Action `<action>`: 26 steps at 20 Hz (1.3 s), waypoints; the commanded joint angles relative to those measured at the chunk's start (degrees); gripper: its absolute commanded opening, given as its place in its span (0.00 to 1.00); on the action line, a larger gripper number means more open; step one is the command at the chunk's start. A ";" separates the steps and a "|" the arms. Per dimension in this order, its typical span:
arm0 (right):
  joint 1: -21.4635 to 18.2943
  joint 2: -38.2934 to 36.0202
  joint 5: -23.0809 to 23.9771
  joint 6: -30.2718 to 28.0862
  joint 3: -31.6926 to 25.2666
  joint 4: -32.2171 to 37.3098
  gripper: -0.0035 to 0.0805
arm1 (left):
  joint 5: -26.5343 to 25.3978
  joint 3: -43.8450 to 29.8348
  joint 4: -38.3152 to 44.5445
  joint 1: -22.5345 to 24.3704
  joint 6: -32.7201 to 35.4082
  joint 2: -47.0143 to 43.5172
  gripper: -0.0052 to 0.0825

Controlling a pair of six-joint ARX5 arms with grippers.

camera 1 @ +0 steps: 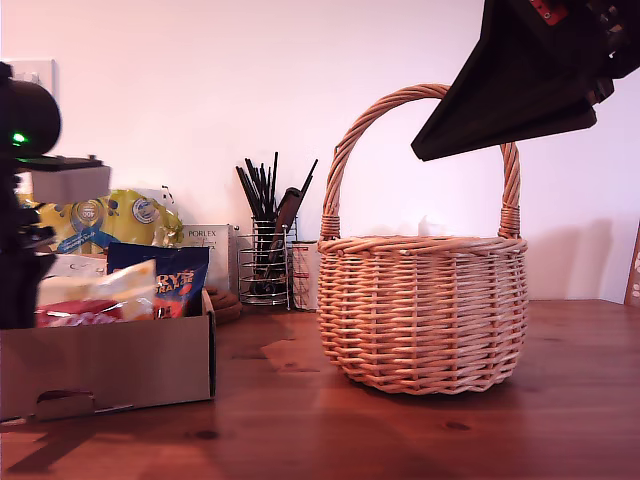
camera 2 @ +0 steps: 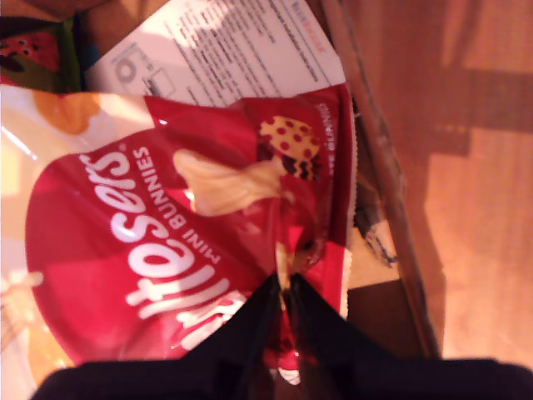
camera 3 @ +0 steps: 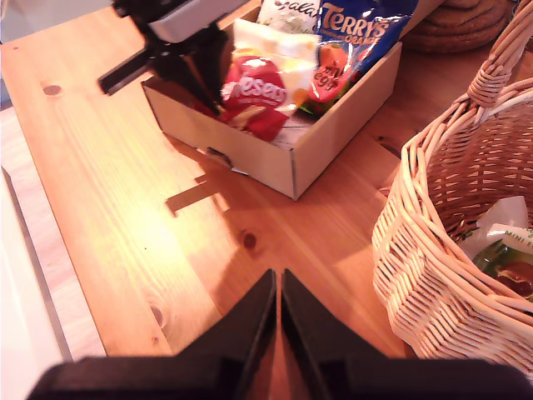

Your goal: Move the bags of Easter eggs from the cardboard box on the left into the woven basket on the right side.

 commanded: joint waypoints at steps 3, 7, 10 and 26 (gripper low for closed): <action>0.15 -0.04 0.02 -0.37 0.55 0.26 0.03 | -0.17 -2.05 -0.07 0.02 -0.22 -3.48 0.03; 0.15 -0.04 0.02 -0.35 0.55 0.22 0.03 | -0.37 -2.05 4.90 0.02 -2.34 -8.04 0.03; 0.17 -0.04 0.00 -0.35 0.55 0.22 0.03 | -0.35 -2.05 6.82 0.02 -5.35 -10.01 0.03; 0.26 -0.04 -0.66 -0.37 0.55 0.26 0.03 | 15.58 -2.03 11.67 12.28 -51.49 -7.82 0.61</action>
